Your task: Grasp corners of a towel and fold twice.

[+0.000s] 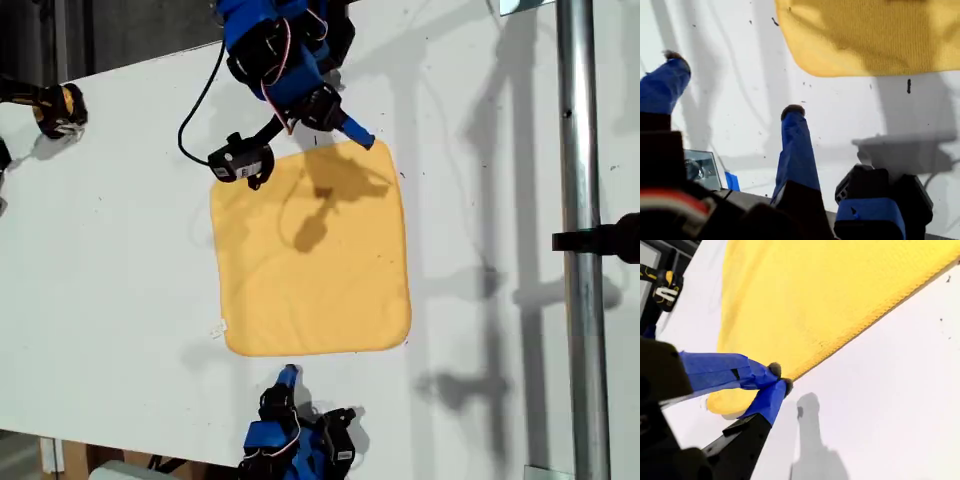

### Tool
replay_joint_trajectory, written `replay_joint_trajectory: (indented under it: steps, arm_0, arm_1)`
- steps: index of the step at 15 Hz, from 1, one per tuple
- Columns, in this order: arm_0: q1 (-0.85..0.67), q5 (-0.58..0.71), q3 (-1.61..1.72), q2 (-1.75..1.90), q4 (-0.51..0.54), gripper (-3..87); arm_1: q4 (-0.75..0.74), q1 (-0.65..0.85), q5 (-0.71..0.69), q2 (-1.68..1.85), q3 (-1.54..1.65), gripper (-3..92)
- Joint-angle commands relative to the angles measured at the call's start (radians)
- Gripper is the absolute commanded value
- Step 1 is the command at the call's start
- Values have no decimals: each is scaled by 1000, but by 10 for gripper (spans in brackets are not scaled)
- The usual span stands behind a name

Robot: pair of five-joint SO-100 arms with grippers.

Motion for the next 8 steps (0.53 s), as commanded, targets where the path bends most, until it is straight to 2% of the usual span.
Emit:
replay_joint_trajectory:
  steps: [1,8]
  arm_0:
    - [12,-6,3,2,2,-10]
    - [12,-6,3,2,2,-10]
  arm_1:
    - [14,2,-21,28,-60,415]
    - [-192,-40,-17,-138,190,428]
